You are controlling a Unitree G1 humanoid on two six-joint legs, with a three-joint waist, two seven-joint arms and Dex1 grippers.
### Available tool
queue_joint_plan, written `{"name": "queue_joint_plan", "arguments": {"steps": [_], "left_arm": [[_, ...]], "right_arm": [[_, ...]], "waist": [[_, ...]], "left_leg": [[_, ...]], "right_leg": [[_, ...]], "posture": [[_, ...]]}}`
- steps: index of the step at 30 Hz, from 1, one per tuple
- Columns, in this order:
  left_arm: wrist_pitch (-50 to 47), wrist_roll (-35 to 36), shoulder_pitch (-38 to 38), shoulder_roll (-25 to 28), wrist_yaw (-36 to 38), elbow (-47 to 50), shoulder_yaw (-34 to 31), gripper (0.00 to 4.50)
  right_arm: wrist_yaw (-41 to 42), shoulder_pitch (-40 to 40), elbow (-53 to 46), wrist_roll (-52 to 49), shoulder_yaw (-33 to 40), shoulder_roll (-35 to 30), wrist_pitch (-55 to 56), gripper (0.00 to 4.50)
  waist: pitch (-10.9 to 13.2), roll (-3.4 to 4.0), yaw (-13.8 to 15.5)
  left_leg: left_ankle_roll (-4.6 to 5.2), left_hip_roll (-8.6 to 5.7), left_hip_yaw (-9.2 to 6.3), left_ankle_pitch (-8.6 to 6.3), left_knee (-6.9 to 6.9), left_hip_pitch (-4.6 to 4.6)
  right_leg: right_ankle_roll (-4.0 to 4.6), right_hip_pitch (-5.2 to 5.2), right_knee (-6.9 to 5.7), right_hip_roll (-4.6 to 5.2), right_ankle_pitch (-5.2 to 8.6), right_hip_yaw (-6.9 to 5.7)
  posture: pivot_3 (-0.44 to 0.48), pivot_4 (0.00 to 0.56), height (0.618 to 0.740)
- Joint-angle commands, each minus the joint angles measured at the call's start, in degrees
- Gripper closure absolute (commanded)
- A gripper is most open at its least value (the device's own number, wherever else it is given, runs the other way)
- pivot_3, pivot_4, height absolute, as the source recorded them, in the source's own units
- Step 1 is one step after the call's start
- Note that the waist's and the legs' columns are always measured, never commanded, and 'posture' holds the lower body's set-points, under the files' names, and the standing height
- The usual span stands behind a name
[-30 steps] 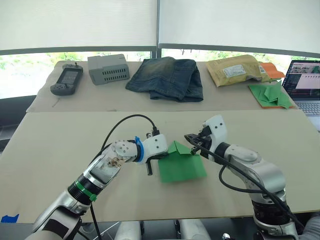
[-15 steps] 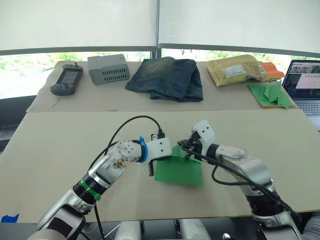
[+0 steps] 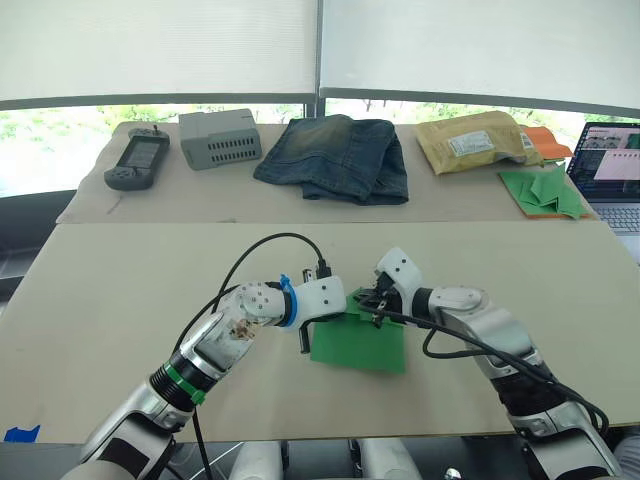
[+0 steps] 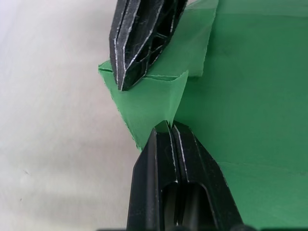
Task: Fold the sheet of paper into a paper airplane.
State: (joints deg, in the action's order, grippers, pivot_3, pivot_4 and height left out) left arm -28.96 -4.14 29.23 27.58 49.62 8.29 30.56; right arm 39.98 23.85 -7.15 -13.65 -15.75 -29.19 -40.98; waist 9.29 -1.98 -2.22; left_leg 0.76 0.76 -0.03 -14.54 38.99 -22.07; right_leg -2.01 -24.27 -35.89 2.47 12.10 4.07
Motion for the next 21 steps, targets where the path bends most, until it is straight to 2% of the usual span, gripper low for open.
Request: {"name": "queue_joint_plan", "arguments": {"steps": [1,4,8,10,12,13,21], "left_arm": [[-2.90,1.52,-0.94,-0.82,0.29,1.48,-1.76,3.92],[-10.21,8.96,-1.32,-3.09,1.48,3.85,-8.10,3.02],[-20.25,20.74,-0.26,-6.35,1.74,4.40,-19.69,1.64],[-22.61,23.69,1.22,-7.29,0.10,2.93,-24.29,0.99],[-23.06,25.13,2.28,-7.83,-1.53,1.66,-26.69,0.99],[-23.87,25.76,2.68,-8.24,-2.39,1.07,-27.41,1.16],[-21.44,24.43,0.30,-8.91,-3.03,-1.68,-19.93,3.82]], "right_arm": [[0.48,-1.25,0.93,1.26,-0.62,-0.09,0.99,4.50],[0.51,-1.44,1.78,1.75,-0.87,0.24,1.51,4.50],[0.75,-1.85,2.18,2.11,-0.59,0.72,1.89,4.50],[0.75,-1.98,2.14,2.06,-0.58,0.98,1.74,4.50],[0.72,-2.04,2.05,2.26,-0.73,1.13,1.77,4.50],[0.74,-2.09,2.02,2.36,-0.80,1.18,1.80,4.50],[0.40,-2.47,1.83,2.94,-0.80,1.48,1.61,4.50]], "waist": [[0.00,0.00,-0.03],[0.00,0.00,-0.08],[0.00,0.00,-0.18],[0.00,0.00,-0.19],[0.00,0.00,-0.20],[0.00,0.00,-0.20],[0.00,0.00,-0.26]], "left_leg": [[0.00,0.00,0.00,0.00,0.00,0.00],[0.00,0.01,0.00,0.00,0.00,-0.01],[0.00,0.04,-0.02,0.00,0.00,-0.01],[0.00,0.04,-0.03,0.00,0.00,0.00],[0.00,0.04,-0.04,0.00,0.00,0.02],[0.00,0.03,-0.04,0.00,0.00,0.03],[-0.01,0.00,-0.02,0.00,-0.01,0.05]], "right_leg": [[0.00,0.00,0.00,0.00,0.00,0.00],[0.00,-0.01,-0.01,-0.01,0.00,0.00],[0.00,-0.03,-0.02,-0.01,0.00,-0.02],[0.00,-0.03,-0.03,-0.02,0.00,-0.02],[0.00,-0.01,-0.03,-0.02,0.00,-0.03],[0.00,0.00,-0.03,-0.02,0.00,-0.03],[0.01,0.03,-0.03,-0.01,-0.01,0.00]], "posture": [[0.000,0.150,0.728],[0.000,0.150,0.728],[0.000,0.150,0.728],[0.000,0.150,0.728],[0.000,0.150,0.728],[0.000,0.150,0.728],[0.000,0.150,0.728]]}}
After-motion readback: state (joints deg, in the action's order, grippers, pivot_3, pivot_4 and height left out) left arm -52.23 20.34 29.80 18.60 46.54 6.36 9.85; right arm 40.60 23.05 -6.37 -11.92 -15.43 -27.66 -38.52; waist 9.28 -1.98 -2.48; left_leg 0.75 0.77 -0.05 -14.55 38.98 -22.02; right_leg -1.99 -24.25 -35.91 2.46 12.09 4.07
